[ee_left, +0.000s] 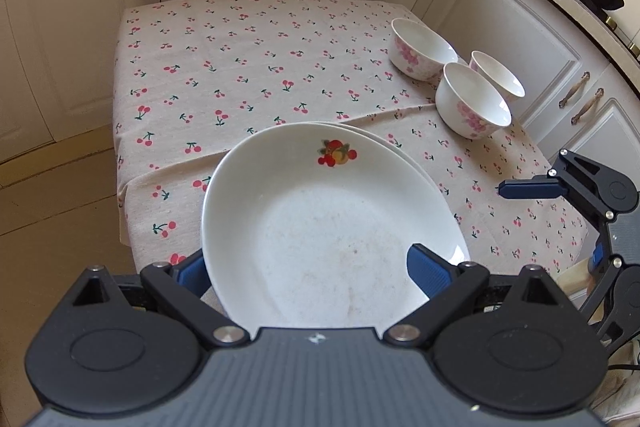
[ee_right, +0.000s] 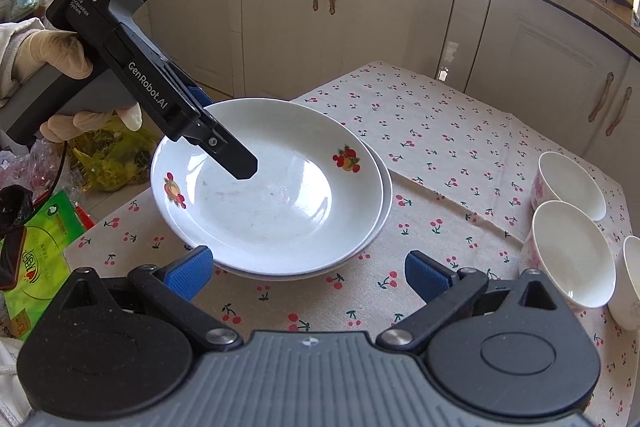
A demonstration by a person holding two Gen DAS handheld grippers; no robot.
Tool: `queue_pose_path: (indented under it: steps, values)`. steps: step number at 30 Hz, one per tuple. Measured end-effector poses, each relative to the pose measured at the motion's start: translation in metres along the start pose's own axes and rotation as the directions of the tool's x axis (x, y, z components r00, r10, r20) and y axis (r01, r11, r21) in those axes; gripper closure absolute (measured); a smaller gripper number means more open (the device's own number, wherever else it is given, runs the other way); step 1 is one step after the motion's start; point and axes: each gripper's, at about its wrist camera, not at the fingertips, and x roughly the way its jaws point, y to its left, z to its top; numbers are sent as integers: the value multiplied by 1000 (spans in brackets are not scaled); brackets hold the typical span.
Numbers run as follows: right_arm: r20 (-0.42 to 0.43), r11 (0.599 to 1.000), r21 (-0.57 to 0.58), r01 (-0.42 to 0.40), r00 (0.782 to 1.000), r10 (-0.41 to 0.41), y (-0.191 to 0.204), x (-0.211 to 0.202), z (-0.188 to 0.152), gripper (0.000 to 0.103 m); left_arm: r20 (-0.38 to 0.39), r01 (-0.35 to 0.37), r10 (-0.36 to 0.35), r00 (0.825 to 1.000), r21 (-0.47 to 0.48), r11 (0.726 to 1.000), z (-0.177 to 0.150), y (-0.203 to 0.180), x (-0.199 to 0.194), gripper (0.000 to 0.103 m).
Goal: Organize plates and bowls
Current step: 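Open the left gripper and withdraw it from the plate stack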
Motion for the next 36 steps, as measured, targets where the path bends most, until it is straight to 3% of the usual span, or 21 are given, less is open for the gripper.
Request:
queue_pose_path:
  steps: [9,16,26,36]
  values:
    - [14,1000,23,17,1000,-17,-5,-8,-9,0,-16,-77,78,997,27,997,-2,-4,0,6]
    - [32,998,35,50,998,-51,-10,-20,-19,0,50,-135,130,990,107,985,-5,-22,-10,5]
    - [58,981,85,172,982,-178,-23,-38,-42,0,174,-155,120,977,201,967,-19,-81,-21,5]
    - [106,962,141,232,963,-248,-39,-60,-69,0,245,-149,100,964,193,970,-24,-143,-12,4]
